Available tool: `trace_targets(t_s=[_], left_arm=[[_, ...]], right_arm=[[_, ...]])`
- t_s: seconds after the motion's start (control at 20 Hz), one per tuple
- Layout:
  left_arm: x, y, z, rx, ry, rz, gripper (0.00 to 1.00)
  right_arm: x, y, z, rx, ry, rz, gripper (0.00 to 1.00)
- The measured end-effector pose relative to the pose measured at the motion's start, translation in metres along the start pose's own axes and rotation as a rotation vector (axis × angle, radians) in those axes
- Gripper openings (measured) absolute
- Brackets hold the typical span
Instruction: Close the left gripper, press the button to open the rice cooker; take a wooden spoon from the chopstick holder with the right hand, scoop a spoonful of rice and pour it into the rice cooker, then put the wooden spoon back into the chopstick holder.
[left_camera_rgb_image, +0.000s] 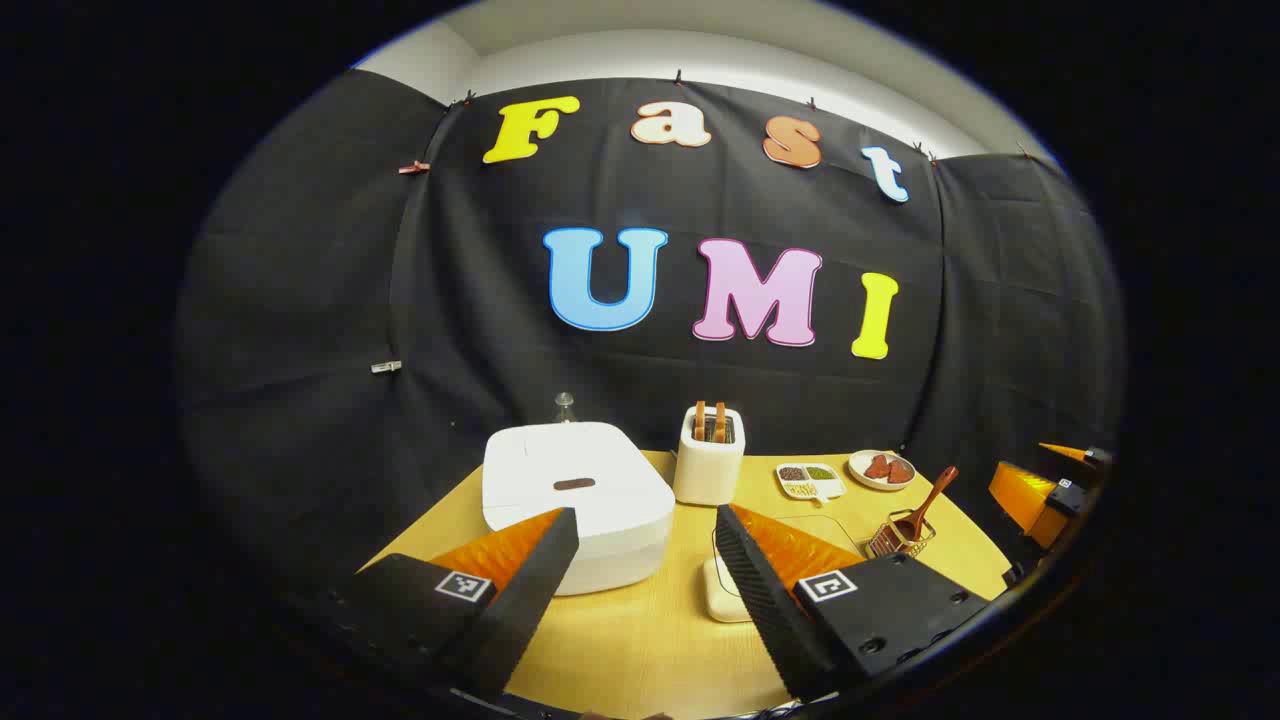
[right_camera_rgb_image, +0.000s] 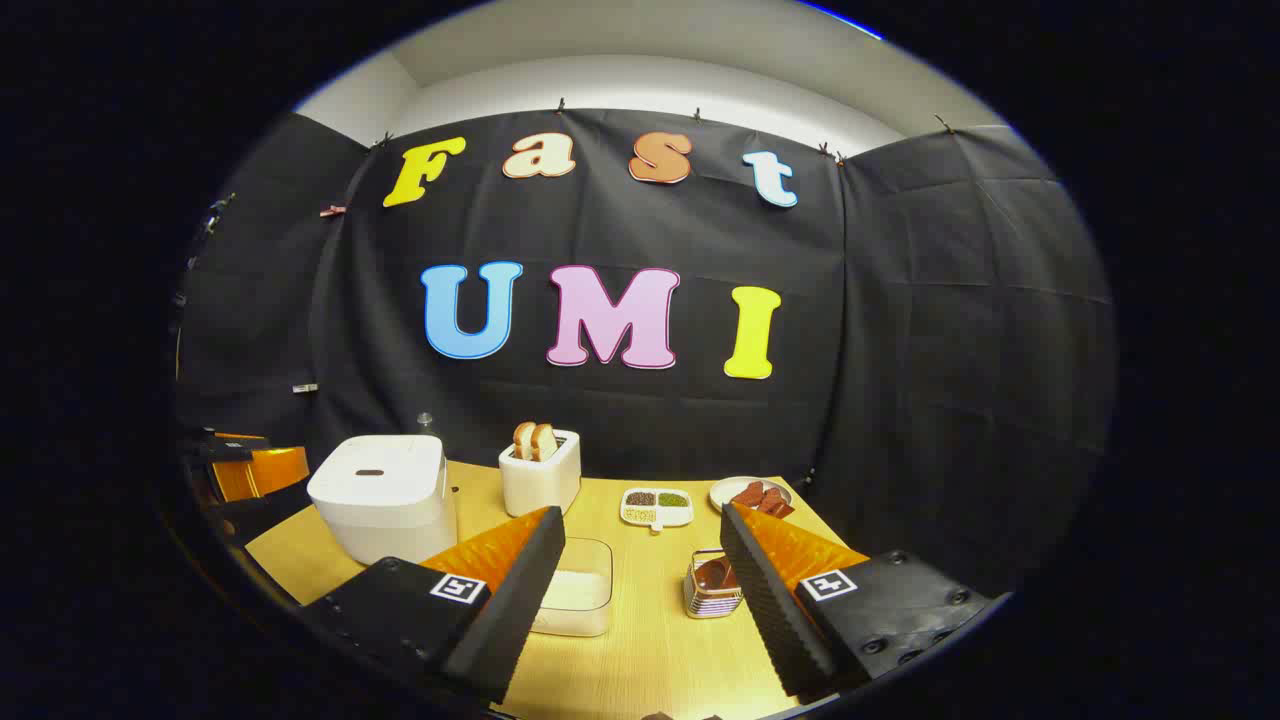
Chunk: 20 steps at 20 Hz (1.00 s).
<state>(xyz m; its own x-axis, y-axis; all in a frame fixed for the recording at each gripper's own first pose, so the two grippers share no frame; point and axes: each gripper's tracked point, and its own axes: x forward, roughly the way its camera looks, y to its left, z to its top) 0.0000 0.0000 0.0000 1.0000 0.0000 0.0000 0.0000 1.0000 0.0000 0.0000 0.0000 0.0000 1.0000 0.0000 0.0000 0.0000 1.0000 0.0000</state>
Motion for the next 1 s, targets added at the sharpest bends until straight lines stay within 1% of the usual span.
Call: trace_targets(t_s=[0.15,0.35,0.45,0.75,1.0], left_arm=[[0.002,0.001,0.006,0.035,-0.021,-0.020,0.95],[0.001,-0.005,0.004,0.050,-0.032,-0.069,0.96],[0.001,-0.004,0.002,0.054,-0.031,-0.086,0.96],[-0.002,0.004,0.001,0.051,-0.037,-0.100,0.95],[0.000,-0.003,0.003,0.043,-0.034,-0.114,0.96]], right_arm=[[-0.002,0.002,0.000,0.029,0.000,-0.022,0.98],[-0.007,0.008,-0.003,0.055,0.019,-0.046,0.98],[-0.009,0.010,0.003,0.063,0.009,-0.054,0.98],[-0.017,0.005,0.004,0.056,-0.002,-0.087,0.98],[-0.014,0.008,0.008,0.064,0.000,-0.075,0.98]])
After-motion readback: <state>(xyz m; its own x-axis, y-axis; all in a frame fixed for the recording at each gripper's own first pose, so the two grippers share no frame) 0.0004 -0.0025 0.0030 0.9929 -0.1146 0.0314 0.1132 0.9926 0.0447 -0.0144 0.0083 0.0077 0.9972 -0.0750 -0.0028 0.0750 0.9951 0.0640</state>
